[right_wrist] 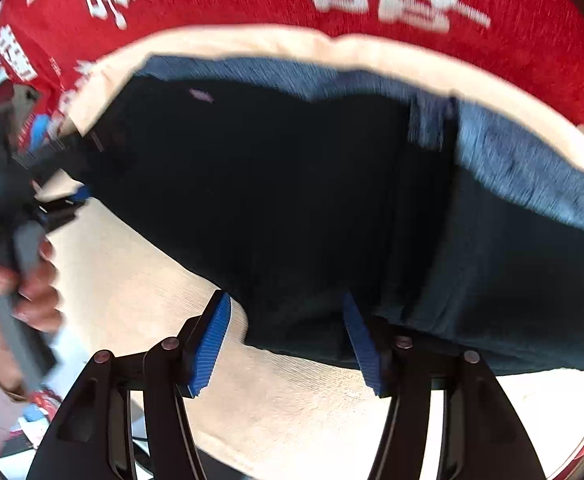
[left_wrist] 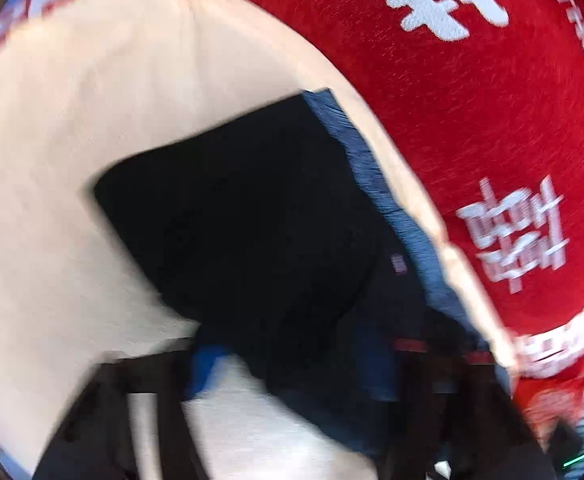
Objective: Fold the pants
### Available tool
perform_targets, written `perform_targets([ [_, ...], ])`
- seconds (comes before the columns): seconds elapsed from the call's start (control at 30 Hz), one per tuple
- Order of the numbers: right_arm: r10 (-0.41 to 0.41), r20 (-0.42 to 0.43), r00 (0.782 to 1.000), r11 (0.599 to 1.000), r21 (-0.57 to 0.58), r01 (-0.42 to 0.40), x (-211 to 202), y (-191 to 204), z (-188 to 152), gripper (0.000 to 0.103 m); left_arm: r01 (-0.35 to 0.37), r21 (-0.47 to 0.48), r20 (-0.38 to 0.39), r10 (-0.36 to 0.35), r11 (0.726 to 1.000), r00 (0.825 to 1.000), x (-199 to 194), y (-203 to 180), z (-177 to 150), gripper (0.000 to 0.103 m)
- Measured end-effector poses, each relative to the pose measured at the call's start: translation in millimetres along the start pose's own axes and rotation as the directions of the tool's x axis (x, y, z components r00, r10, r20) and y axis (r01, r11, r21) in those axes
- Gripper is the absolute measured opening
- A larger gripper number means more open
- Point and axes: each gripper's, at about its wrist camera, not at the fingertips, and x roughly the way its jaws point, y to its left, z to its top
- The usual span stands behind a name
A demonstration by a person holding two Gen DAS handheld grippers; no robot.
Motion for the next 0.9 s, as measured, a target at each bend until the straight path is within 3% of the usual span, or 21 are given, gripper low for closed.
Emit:
perform_targets([
  [0.1, 0.037, 0.045, 0.998, 0.999, -0.014, -0.037, -32, 6, 30, 0.067, -0.091, 0.169, 0.059, 0.082, 0.981, 0.995, -7, -22, -8, 0.034],
  [0.17, 0.093, 0.033, 0.995, 0.995, -0.030, -0.092, -48, 16, 66, 0.081, -0.211, 0.350, 0.152, 0.167, 0.913, 0.974, -12, -51, -23, 0.034],
  [0.23, 0.137, -0.006, 0.991, 0.989, -0.057, -0.137, -53, 33, 97, 0.083, -0.289, 0.453, 0.232, 0.201, 0.844, 0.952, -16, -72, -38, 0.034],
  [0.33, 0.232, -0.103, 0.967, 0.961, -0.129, -0.244, -50, 77, 151, 0.084, -0.349, 0.500, 0.289, 0.226, 0.793, 0.930, -18, -85, -49, 0.034],
  [0.4, 0.249, -0.220, 0.943, 0.944, -0.165, -0.287, -34, 114, 178, 0.086, -0.382, 0.515, 0.307, 0.251, 0.768, 0.918, -16, -92, -51, 0.034],
  [0.47, 0.228, -0.314, 0.922, 0.928, -0.216, -0.303, -11, 154, 192, 0.087, -0.408, 0.525, 0.322, 0.269, 0.747, 0.908, -14, -98, -53, 0.034],
  [0.53, 0.133, -0.401, 0.907, 0.911, -0.311, -0.271, 16, 195, 193, 0.087, -0.432, 0.545, 0.340, 0.281, 0.719, 0.897, -15, -101, -55, 0.034],
  [0.67, -0.054, -0.439, 0.897, 0.882, -0.441, -0.163, 55, 233, 191, 0.087, -0.464, 0.563, 0.364, 0.299, 0.684, 0.882, -18, -102, -60, 0.034],
  [0.73, -0.088, -0.470, 0.878, 0.886, -0.439, -0.146, 69, 234, 191, 0.086, -0.471, 0.558, 0.369, 0.304, 0.683, 0.878, -19, -103, -60, 0.034],
  [0.77, -0.090, -0.483, 0.871, 0.890, -0.431, -0.147, 74, 231, 191, 0.070, -0.474, 0.557, 0.371, 0.307, 0.682, 0.877, -17, -105, -59, 0.034],
  [0.8, -0.093, -0.483, 0.871, 0.891, -0.430, -0.144, 76, 227, 190, 0.024, -0.474, 0.558, 0.368, 0.309, 0.681, 0.877, -16, -106, -58, 0.034],
  [0.83, -0.090, -0.463, 0.882, 0.895, -0.426, -0.132, 73, 221, 191, 0.017, -0.467, 0.559, 0.355, 0.312, 0.685, 0.881, -15, -106, -57, 0.034],
  [0.9, -0.045, -0.404, 0.914, 0.890, -0.432, -0.147, 55, 211, 190, 0.015, -0.457, 0.566, 0.356, 0.297, 0.686, 0.886, -20, -109, -59, 0.034],
])
